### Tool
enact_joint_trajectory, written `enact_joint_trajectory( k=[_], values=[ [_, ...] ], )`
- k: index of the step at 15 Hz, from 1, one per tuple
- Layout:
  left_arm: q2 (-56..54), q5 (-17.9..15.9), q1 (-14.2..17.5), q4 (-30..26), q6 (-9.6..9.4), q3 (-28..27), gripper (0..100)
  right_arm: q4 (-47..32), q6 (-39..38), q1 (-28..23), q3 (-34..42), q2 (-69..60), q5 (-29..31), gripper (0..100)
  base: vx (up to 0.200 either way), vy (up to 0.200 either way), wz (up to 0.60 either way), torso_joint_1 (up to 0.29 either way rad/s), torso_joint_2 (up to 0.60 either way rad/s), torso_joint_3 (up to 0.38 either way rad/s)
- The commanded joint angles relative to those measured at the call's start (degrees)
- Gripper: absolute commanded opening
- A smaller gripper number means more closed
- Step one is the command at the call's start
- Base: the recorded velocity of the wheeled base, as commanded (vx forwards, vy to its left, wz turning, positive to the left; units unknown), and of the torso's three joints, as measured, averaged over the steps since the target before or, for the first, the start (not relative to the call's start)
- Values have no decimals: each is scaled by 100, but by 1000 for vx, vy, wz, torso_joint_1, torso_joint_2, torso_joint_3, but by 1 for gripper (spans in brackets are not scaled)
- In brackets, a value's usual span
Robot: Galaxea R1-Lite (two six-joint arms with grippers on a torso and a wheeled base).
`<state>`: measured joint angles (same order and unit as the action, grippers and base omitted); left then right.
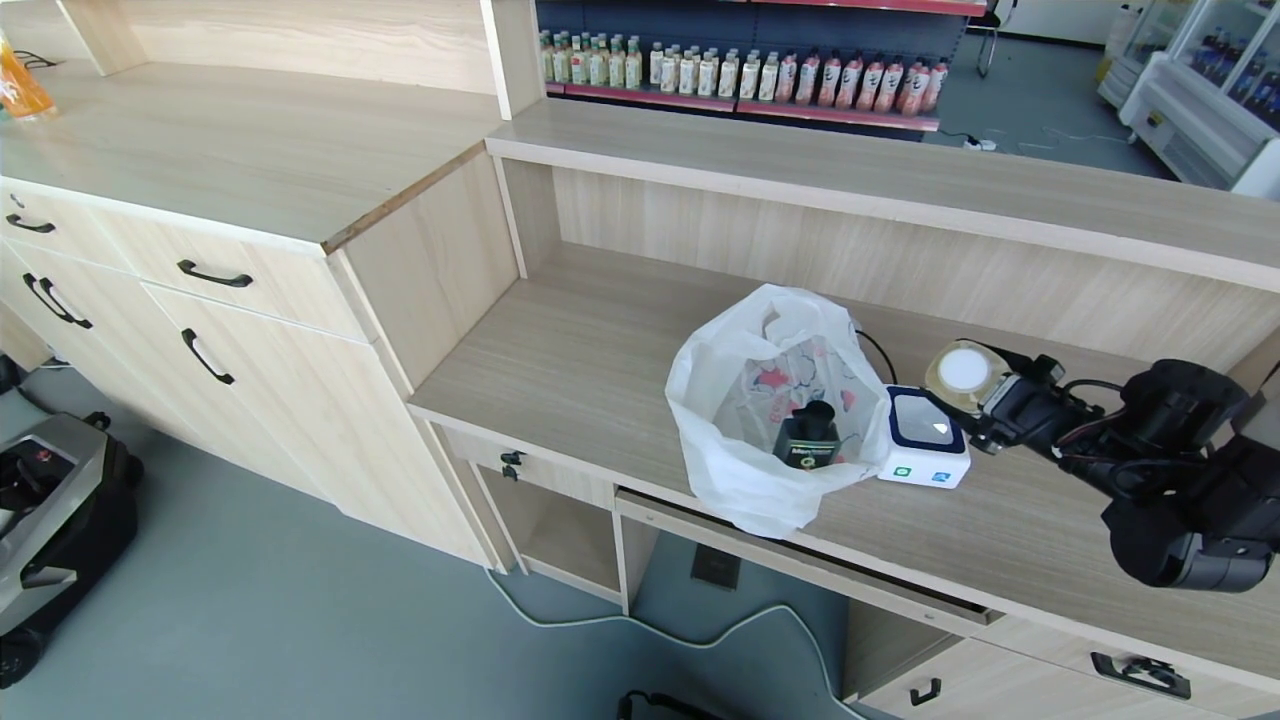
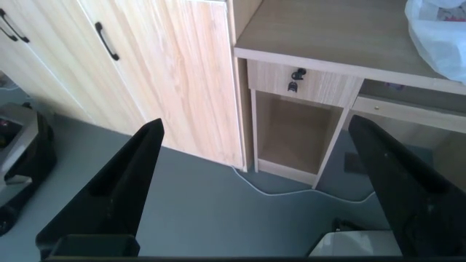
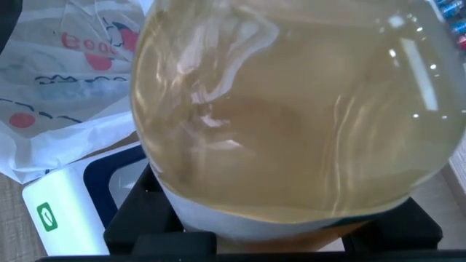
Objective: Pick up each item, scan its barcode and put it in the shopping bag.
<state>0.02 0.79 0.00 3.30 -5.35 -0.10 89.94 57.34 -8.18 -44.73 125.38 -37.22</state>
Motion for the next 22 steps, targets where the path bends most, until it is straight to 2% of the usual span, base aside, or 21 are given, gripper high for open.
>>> enact_joint_trajectory(
  k=[1,12,19,21,22],
  values=[
    [-2,0,0,4,-1,1,100,6,-4,27,-106,92,-5,0,0,0,0,0,0,0],
    [-2,9,0,4,-1,1,100,6,-4,299,-493,426,4,0,0,0,0,0,0,0],
    [-2,9,0,4,-1,1,100,6,-4,291,-599,549,4,0,0,0,0,0,0,0],
    [-2,0,0,4,-1,1,100,-3,-619,247,-563,153,22,0,0,0,0,0,0,0],
    [-2,9,0,4,-1,1,100,-302,-1182,106,-150,-506,22,0,0,0,0,0,0,0]
  ],
)
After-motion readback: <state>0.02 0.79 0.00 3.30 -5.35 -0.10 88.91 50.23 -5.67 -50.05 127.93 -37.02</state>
